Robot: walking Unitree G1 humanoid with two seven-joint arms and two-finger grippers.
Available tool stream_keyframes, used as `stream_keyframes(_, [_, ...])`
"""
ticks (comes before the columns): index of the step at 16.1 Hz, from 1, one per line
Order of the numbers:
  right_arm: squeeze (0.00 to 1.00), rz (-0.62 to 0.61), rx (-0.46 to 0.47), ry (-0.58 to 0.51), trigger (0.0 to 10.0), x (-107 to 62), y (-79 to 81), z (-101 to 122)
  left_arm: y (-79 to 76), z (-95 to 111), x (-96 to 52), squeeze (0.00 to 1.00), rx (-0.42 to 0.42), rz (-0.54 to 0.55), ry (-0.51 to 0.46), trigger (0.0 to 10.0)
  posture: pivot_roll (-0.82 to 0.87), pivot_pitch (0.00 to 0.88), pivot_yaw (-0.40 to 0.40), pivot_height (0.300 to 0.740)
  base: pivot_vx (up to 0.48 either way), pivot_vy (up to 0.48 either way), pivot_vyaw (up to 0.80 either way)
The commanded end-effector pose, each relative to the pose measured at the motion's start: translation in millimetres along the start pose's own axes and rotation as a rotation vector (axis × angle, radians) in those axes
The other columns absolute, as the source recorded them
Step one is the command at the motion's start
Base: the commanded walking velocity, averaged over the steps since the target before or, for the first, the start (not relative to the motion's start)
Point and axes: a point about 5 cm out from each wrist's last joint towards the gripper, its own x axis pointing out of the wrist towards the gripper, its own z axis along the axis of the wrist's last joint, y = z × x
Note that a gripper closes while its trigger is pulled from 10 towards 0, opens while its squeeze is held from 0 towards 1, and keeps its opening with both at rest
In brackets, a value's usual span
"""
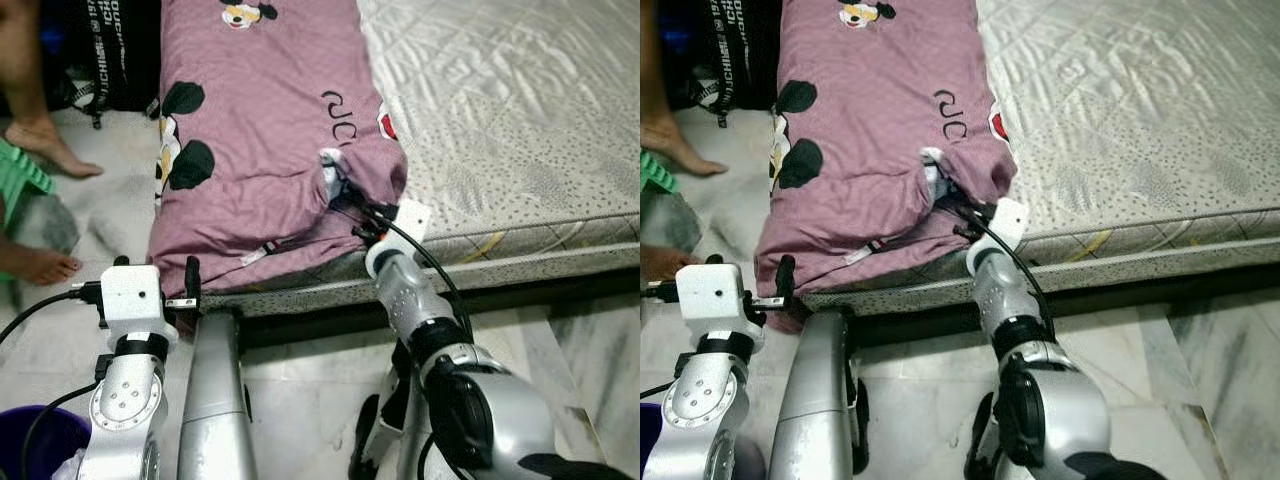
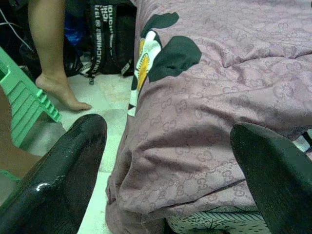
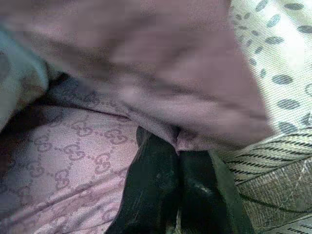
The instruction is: Clean up the room
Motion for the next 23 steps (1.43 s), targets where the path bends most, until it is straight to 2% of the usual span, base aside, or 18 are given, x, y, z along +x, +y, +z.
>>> stream_keyframes(1, [0.00,-0.076,-0.003,0.015,0.0,-4.5,-26.7,-4,0.7,-5,-0.1,0.00,-0.005,0.010,0.021,10.0,0.20,0.196,-0.022,0.515,0.000,0.000,0.00])
stream_keyframes(3, [0.00,-0.085,-0.008,0.021,0.0,-7.7,-33.3,-6,-0.1,-5,0.9,0.00,-0.009,0.008,0.022,10.0,0.19,0.195,-0.021,0.515,0.000,0.000,0.00])
stream_keyframes(6, [0.00,-0.139,-0.077,0.042,0.2,-19.7,-55.8,-14,-3.0,-8,3.5,0.00,-0.016,0.001,0.031,10.0,0.18,0.189,-0.022,0.515,0.000,0.000,0.00])
stream_keyframes(7, [0.00,-0.139,-0.077,0.042,0.2,-19.7,-55.8,-14,-3.0,-8,3.5,0.00,-0.016,0.001,0.031,10.0,0.18,0.189,-0.022,0.515,0.000,0.000,0.00])
stream_keyframes(8, [1.00,-0.169,-0.153,-0.010,9.6,-23.7,-63.9,-8,-3.5,-8,4.4,0.00,-0.017,0.000,0.032,10.0,0.17,0.185,-0.023,0.515,0.000,0.000,0.00])
stream_keyframes(9, [1.00,-0.181,-0.185,-0.040,10.0,-28.7,-68.7,-3,-3.9,-9,5.4,0.00,-0.018,0.000,0.033,10.0,0.17,0.180,-0.023,0.515,0.000,0.000,0.00])
stream_keyframes(11, [1.00,-0.188,-0.201,-0.049,10.0,-33.7,-72.1,-2,-4.3,-9,6.3,0.00,-0.017,-0.002,0.034,10.0,0.16,0.175,-0.022,0.515,0.000,0.000,0.00])
stream_keyframes(13, [1.00,-0.174,-0.280,-0.072,10.0,-43.3,-76.3,-2,-5.6,-10,8.0,0.00,-0.019,-0.006,0.033,10.0,0.15,0.168,-0.022,0.515,0.000,0.000,0.00])
stream_keyframes(15, [1.00,-0.119,-0.418,-0.096,10.0,-59.0,-76.4,-2,-6.7,-10,11.0,0.00,-0.018,-0.011,0.027,10.0,0.15,0.160,-0.017,0.515,0.000,0.000,0.00])
stream_keyframes(18, [1.00,0.006,-0.473,-0.001,10.0,-66.9,-69.7,-12,-7.0,-10,14.2,0.00,-0.017,-0.017,0.022,10.0,0.14,0.152,-0.008,0.515,0.000,0.000,0.00])
stream_keyframes(19, [1.00,-0.009,-0.484,-0.033,10.0,-65.2,-70.6,-4,-7.4,-10,14.9,0.00,-0.016,-0.020,0.020,10.0,0.14,0.151,-0.006,0.515,0.000,0.000,0.00])
stream_keyframes(21, [1.00,-0.034,-0.430,-0.176,10.0,-57.9,-61.3,31,-8.1,-9,16.7,0.00,-0.016,-0.023,0.015,10.0,0.14,0.146,-0.001,0.515,0.000,0.000,0.00])
stream_keyframes(23, [1.00,-0.018,-0.371,-0.403,10.0,-49.2,-41.1,79,-10.1,-8,19.0,0.00,-0.017,-0.029,0.009,10.0,0.15,0.140,0.002,0.515,0.000,0.000,0.00])
